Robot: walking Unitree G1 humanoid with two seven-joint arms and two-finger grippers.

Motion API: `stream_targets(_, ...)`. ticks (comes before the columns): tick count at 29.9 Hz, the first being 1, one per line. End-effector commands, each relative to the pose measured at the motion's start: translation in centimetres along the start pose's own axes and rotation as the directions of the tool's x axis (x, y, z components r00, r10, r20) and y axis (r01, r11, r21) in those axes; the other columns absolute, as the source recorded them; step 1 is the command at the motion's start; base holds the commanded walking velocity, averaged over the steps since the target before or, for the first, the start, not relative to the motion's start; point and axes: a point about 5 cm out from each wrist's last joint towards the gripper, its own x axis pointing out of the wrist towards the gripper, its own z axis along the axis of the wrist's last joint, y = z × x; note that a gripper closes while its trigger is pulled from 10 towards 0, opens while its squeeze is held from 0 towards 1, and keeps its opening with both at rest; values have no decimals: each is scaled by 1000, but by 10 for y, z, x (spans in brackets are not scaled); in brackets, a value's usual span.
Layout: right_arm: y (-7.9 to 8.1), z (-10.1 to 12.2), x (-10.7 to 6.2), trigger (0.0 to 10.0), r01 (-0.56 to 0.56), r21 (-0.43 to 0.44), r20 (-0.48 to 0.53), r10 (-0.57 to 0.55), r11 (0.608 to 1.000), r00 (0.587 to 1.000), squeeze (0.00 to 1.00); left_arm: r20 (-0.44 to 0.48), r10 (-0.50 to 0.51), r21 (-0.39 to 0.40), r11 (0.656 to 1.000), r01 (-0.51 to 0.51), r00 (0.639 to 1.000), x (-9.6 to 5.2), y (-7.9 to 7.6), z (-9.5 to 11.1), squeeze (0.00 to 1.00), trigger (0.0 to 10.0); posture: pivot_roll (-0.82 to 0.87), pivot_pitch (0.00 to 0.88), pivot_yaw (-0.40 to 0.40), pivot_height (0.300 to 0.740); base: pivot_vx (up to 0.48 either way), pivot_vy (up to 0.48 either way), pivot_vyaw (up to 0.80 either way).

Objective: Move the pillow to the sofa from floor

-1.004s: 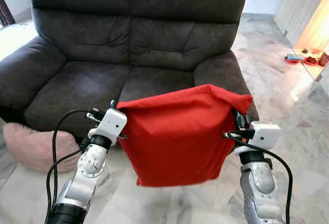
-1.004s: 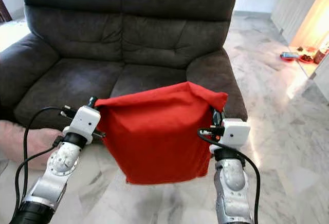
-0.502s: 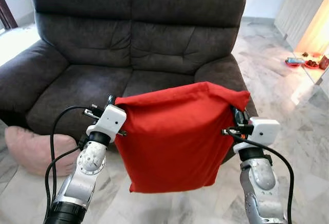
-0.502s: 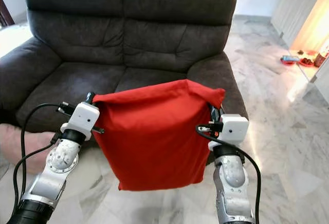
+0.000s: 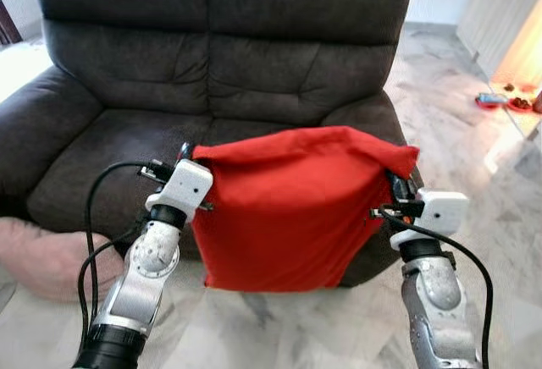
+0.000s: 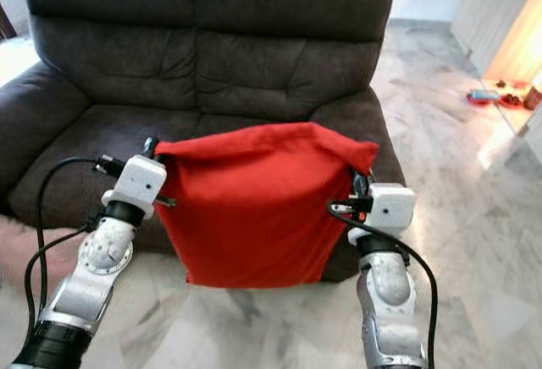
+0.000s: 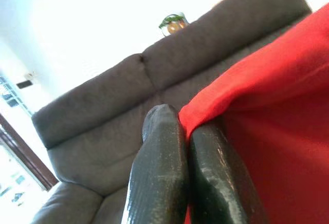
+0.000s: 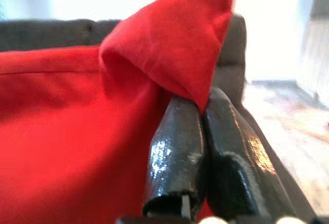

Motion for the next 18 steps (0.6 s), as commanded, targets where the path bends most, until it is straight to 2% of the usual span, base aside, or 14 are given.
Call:
stream_targets(1,4,26,10,10000,-15,10,118,14,1000,993,0,76,50,4,999,-50,996,9,14,17,0,10000,47,0,-51,740,334,0,-800)
stream_targets(4,4,28,11,10000,-12,10,121,11,1000,993,0,84,53,4,999,-54,995,10,16,19,0,10000,48,0,-52,740,339,0,-800)
stream_targets(12,9,41,16,10000,-30,15,170,27,999,985,0,128,94,1,995,-95,987,18,28,33,0,10000,49,0,-53,740,345,0,0)
stream_targets(18,16,71,27,10000,-60,16,268,53,998,962,0,180,119,10,992,-123,976,27,38,51,0,10000,48,0,-55,740,351,0,0)
